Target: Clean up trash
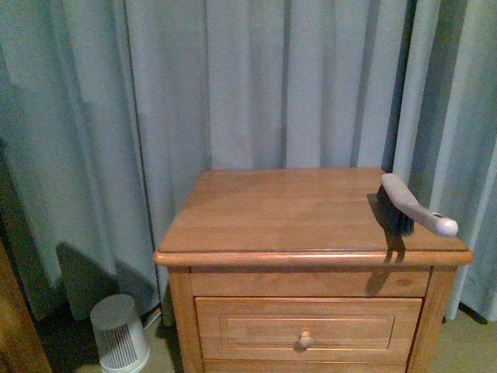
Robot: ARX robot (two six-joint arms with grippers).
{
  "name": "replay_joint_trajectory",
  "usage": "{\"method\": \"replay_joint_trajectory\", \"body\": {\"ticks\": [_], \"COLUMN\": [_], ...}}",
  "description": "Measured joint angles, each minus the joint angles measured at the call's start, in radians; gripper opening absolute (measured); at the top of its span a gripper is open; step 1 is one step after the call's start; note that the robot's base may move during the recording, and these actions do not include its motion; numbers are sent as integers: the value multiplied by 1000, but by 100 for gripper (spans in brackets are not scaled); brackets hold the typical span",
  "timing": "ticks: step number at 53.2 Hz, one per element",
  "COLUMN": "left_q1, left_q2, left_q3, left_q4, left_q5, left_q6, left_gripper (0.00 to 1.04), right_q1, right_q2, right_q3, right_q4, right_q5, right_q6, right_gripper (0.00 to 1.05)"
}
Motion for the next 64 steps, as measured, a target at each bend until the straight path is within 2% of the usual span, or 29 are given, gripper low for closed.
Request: {"method": "replay_joint_trajectory", "body": {"ticks": [9,15,25,26,27,28,29,30,32,33,41,47,55,64], "left_q1": [203,250,256,256,256,256,256,256,256,256,256,257,257,257], "left_q2": [-28,-54,-74,-74,-74,-74,-74,-74,-74,-74,-74,-74,-74,-74], "left_q3": [-65,-89,-97,-97,-97,-97,-97,-97,-97,-97,-97,-97,-97,-97], "left_q4": [-5,-16,-30,-30,-30,-30,-30,-30,-30,-30,-30,-30,-30,-30], "left_q5": [96,110,128,128,128,128,127,127,127,127,127,127,127,127], "left_q6": [-34,-66,-99,-101,-103,-105,-106,-108,-109,-109,-112,-112,-112,-112], "left_gripper": [28,28,28,28,28,28,28,28,28,28,28,28,28,28], "right_q1": [0,0,4,23,72,105,150,190,230,240,204,153,139,132], "right_q2": [0,0,2,15,48,74,112,154,236,290,608,889,1161,1422], "right_q3": [0,0,-1,-2,-1,0,2,6,30,52,321,621,928,1213], "right_q4": [0,0,5,30,89,118,145,161,167,174,125,-34,-224,-437], "right_q5": [0,0,19,89,233,299,437,531,615,627,481,374,298,264], "right_q6": [0,0,-7,-27,-52,-59,-77,-85,-86,-85,-35,64,132,189], "right_gripper": [97,97,97,97,97,97,97,97,97,97,97,97,97,97]}}
